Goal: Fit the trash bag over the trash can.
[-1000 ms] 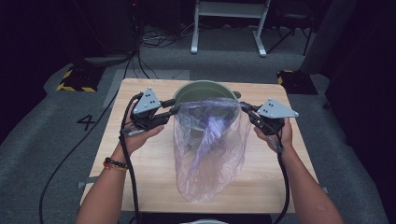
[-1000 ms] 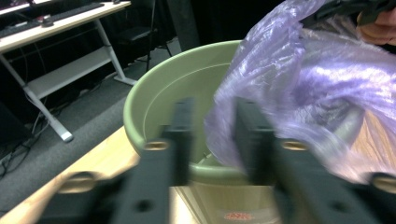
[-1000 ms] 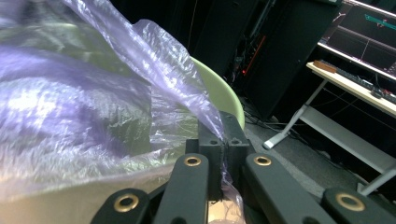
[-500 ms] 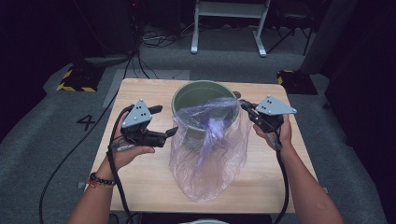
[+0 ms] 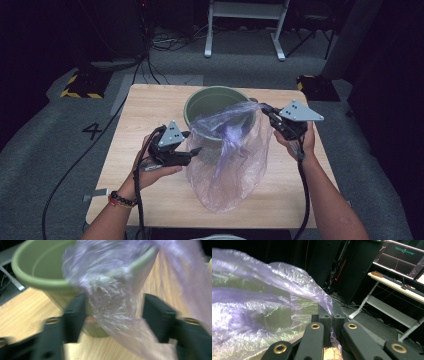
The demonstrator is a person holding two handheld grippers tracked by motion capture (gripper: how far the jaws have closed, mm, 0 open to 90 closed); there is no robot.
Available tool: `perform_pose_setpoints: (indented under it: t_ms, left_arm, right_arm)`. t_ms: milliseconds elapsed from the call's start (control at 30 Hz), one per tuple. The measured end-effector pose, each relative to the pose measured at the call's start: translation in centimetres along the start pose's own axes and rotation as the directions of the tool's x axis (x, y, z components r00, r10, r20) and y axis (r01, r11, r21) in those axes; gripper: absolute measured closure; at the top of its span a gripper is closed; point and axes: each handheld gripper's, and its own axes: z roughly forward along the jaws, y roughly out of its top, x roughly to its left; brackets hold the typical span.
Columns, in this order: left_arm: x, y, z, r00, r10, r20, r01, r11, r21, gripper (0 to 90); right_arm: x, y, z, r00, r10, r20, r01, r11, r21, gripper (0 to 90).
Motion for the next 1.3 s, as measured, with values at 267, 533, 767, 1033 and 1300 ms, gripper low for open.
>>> perform_pose_setpoints:
  t_ms: [267, 533, 767, 1033, 1300]
  left_arm:
    - [1.6, -0.7, -1.5, 0.9957, 0.036, -0.085, -0.041, 0.9978, -0.052, 88.9]
    - [4.2, 0.5, -3.0, 0.9839, 0.016, -0.178, -0.037, 0.9927, -0.115, 89.8]
    - [6.5, 2.2, -2.0, 0.9839, -0.002, -0.179, -0.022, 0.9911, -0.132, 85.7]
    - [8.5, 3.2, 0.3, 0.9806, -0.031, -0.193, 0.006, 0.9918, -0.128, 83.5]
    - [10.0, 3.6, 2.6, 0.9793, -0.021, -0.201, 0.004, 0.9965, -0.084, 89.9]
  right_arm:
    - [-0.2, -0.1, 0.2, 0.9998, 0.017, 0.003, -0.017, 1.0, -0.009, 90.0]
    - [0.0, -0.2, 1.8, 0.9999, -0.006, 0.01, 0.006, 0.999, 0.045, 88.7]
    - [-0.7, -0.7, 2.9, 0.9995, 0.006, 0.031, -0.009, 0.997, 0.077, 89.0]
    - [-2.3, -1.7, 4.5, 0.994, 0.102, 0.037, -0.106, 0.988, 0.112, 89.0]
    - [-3.3, -2.5, 6.4, 0.9847, 0.17, 0.04, -0.174, 0.973, 0.15, 88.4]
